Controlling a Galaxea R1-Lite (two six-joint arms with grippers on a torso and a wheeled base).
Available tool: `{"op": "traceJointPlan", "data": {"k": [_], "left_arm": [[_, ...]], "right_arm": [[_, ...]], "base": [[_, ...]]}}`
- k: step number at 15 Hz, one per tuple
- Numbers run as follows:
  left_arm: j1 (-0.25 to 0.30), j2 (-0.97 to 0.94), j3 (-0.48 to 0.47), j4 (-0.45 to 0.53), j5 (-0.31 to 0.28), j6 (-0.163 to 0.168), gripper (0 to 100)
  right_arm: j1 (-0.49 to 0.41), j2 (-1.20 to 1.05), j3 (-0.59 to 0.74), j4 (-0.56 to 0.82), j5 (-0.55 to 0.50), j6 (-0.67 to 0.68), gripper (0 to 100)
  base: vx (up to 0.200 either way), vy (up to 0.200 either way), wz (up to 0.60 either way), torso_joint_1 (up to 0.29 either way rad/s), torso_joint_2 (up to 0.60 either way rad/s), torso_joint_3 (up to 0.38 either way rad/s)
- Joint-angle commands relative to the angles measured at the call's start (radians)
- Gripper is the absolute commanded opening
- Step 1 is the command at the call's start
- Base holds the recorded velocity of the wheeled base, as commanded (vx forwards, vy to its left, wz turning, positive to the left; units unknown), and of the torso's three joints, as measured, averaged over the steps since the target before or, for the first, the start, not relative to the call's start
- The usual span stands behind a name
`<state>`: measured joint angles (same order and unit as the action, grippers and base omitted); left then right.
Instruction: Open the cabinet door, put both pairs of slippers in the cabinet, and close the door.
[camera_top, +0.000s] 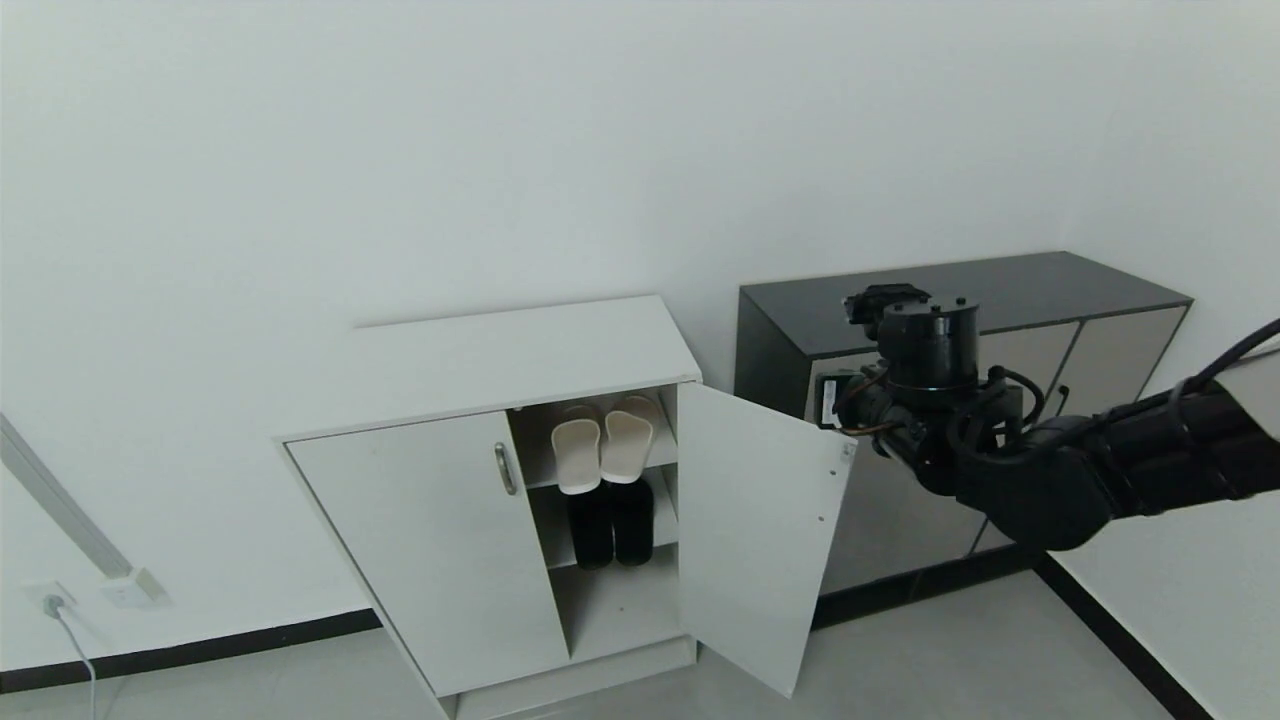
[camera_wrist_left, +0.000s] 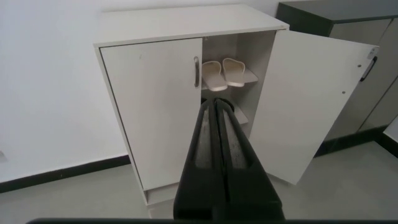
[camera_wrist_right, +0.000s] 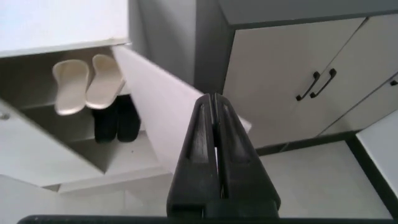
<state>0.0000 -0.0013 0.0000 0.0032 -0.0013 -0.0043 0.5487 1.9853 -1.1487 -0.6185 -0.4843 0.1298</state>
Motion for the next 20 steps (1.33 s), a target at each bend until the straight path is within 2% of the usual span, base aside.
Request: {"op": "traceJointPlan", "data": {"k": [1, 5, 7, 10, 20], "left_arm": [[0.0, 0.001, 0.0, 0.0, 0.0, 0.0, 0], [0.0, 0.001, 0.0, 0.0, 0.0, 0.0, 0], [0.0, 0.001, 0.0, 0.0, 0.0, 0.0, 0], [0.0, 0.001, 0.0, 0.0, -0.002, 0.0, 0], [0.0, 0.001, 0.0, 0.0, 0.0, 0.0, 0]], "right_arm": [[-0.069, 0.116, -0.092, 0.003, 0.042, 0.013, 0], [-0.127, 0.228, -0.22, 0.054, 0.058, 0.044, 0], [-0.142, 0.257, -0.244, 0.079, 0.115, 0.067, 0], [-0.167, 0.314, -0.284, 0.086, 0.116, 0.07, 0], [-0.176, 0.38, -0.315, 0.086, 0.118, 0.071, 0]], "base": [[0.0, 0.0, 0.0, 0.0, 0.0, 0.0], [0.0, 0.0, 0.0, 0.0, 0.0, 0.0], [0.0, 0.0, 0.0, 0.0, 0.0, 0.0], [0.0, 0.0, 0.0, 0.0, 0.0, 0.0], [0.0, 0.0, 0.0, 0.0, 0.0, 0.0]]}}
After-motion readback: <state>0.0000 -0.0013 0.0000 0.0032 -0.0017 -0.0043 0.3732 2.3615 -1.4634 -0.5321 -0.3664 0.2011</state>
